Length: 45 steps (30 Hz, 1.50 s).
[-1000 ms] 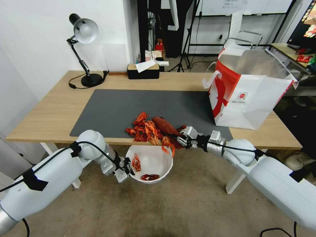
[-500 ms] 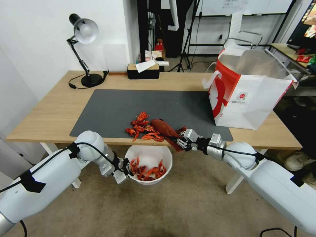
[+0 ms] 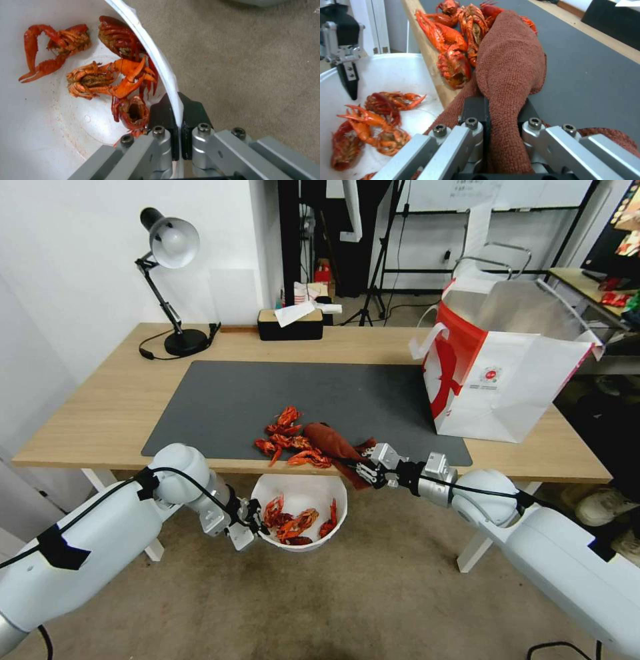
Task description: Sweep shrimp from table into container with towel, then put container into takeout bag.
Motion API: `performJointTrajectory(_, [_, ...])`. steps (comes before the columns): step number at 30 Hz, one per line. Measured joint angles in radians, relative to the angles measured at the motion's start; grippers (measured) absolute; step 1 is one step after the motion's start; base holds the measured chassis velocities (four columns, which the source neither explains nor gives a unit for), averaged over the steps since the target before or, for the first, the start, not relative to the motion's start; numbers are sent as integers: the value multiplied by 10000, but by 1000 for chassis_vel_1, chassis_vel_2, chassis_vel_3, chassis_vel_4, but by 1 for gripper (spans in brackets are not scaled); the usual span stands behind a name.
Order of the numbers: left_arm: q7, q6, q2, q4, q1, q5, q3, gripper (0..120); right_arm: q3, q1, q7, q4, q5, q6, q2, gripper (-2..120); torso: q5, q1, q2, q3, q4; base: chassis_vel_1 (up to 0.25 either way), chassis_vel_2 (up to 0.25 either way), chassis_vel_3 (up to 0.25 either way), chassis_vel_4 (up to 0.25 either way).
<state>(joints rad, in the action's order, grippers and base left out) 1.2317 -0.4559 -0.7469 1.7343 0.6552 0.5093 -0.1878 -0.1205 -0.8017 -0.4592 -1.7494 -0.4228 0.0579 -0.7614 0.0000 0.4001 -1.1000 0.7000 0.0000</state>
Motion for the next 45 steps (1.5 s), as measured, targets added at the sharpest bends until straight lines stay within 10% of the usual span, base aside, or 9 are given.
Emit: performJointTrajectory(45, [-34, 61, 223, 302, 250, -5, 246, 0, 849, -1720, -1076, -1461, -268, -109, 366, 7, 0, 0, 0, -1, -1, 0, 0, 0, 0])
